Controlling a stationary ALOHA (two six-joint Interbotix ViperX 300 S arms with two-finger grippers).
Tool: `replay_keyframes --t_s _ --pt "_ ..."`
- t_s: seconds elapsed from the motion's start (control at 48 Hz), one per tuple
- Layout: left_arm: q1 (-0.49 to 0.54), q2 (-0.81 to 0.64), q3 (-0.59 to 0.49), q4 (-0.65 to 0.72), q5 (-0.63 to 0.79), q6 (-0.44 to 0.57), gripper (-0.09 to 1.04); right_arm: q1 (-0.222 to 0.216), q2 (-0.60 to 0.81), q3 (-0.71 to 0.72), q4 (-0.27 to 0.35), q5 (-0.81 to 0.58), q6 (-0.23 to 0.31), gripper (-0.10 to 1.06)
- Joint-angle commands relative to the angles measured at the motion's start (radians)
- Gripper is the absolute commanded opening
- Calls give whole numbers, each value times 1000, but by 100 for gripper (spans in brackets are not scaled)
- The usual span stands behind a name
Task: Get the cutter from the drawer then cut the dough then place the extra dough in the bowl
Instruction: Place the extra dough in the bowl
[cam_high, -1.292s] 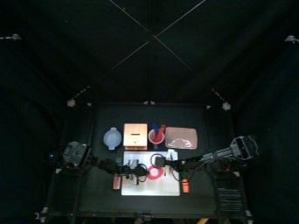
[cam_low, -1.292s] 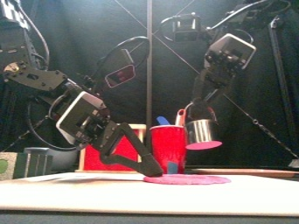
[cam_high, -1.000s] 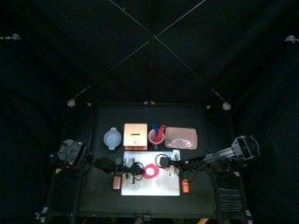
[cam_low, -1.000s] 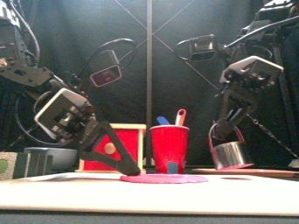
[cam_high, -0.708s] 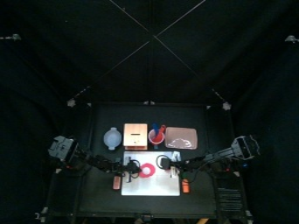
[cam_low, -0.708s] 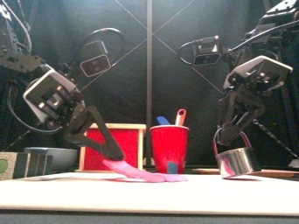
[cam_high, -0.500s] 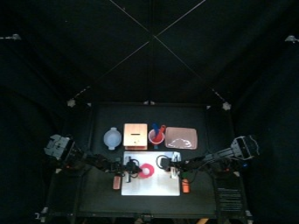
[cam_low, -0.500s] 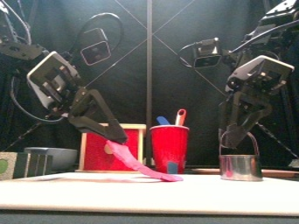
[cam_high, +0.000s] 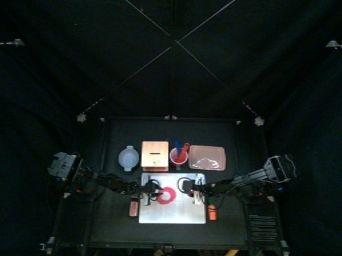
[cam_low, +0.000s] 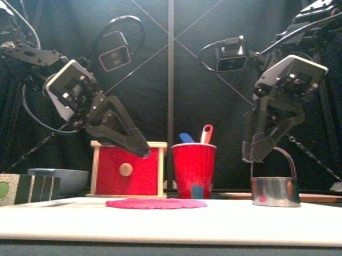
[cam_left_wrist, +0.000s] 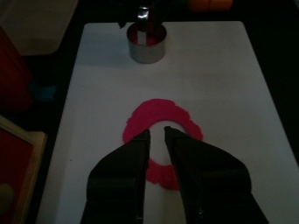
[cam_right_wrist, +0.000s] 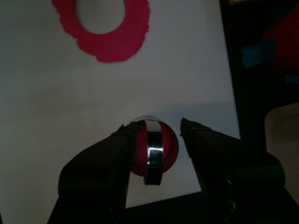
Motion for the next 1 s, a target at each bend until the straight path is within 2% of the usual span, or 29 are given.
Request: replay_keyframes --t_s 0.021,0.167,0.354,0.75,0.875,1.0 --pt "34 29 -63 -12 91 37 83 -5 -9 -18 -2 -6 3 81" --pt "66 77 -137 -11 196 101 86 -5 0 -20 2 -6 5 81" --pt "100 104 -176 -9 225 155 86 -3 11 -20 3 -6 12 81" --pt "117 140 -187 -5 290 166 86 -3 15 -14 6 -9 14 81" --pt "110 144 -195 -3 319 166 84 -6 17 -14 6 -9 15 81" --pt "109 161 -201 0 359 166 75 -6 20 -14 6 -9 15 81"
